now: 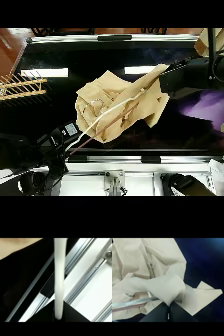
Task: Fold the shirts.
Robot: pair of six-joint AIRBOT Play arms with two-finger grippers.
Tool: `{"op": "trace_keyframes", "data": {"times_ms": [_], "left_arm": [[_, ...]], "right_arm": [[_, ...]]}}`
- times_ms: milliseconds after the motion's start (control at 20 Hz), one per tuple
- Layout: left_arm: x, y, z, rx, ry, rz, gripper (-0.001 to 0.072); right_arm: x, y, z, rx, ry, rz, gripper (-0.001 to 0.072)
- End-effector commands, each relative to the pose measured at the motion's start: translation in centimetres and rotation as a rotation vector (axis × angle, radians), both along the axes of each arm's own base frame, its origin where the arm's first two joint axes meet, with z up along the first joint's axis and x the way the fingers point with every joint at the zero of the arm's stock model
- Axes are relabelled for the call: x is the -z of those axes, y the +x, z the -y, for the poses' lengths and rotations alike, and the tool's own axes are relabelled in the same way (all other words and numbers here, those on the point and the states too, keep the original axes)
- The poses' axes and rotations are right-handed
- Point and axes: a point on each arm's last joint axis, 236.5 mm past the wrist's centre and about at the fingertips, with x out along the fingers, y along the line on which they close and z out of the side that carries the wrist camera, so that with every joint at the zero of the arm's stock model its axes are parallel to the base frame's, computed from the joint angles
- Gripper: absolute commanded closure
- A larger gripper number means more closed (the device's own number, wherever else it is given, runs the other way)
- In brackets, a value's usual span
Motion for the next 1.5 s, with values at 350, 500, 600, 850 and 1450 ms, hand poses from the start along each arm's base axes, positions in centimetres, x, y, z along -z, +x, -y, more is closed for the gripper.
{"op": "trace_keyframes", "data": {"times_ms": [350, 500, 600, 850, 1450], "left_arm": [[0.1, -0.1, 5.6, 0.102, -0.123, 0.034, 0.0668], [1.0, 0.6, 8.6, 0.128, -0.166, 0.033, 0.0669], [1.6, 1.3, 10.1, 0.123, -0.188, 0.043, 0.0668], [3.1, 3.8, 11.3, 0.023, -0.2, 0.031, 0.0668], [0.5, 6.8, 13.4, 0.002, -0.334, 0.081, 0.0669]], "right_arm": [[-0.5, -1.5, -1.8, -0.074, 0.061, -0.016, 0.0638], [-1.1, -1.9, -3.5, -0.163, 0.087, 0.008, 0.0638], [-1.5, -2.3, -4.6, -0.209, 0.117, 0.014, 0.0638], [-2.9, -3.7, -5.4, -0.268, 0.152, 0.045, 0.0638], [0.8, -5.2, -4.9, -0.182, 0.157, -0.181, 0.0638]]}}
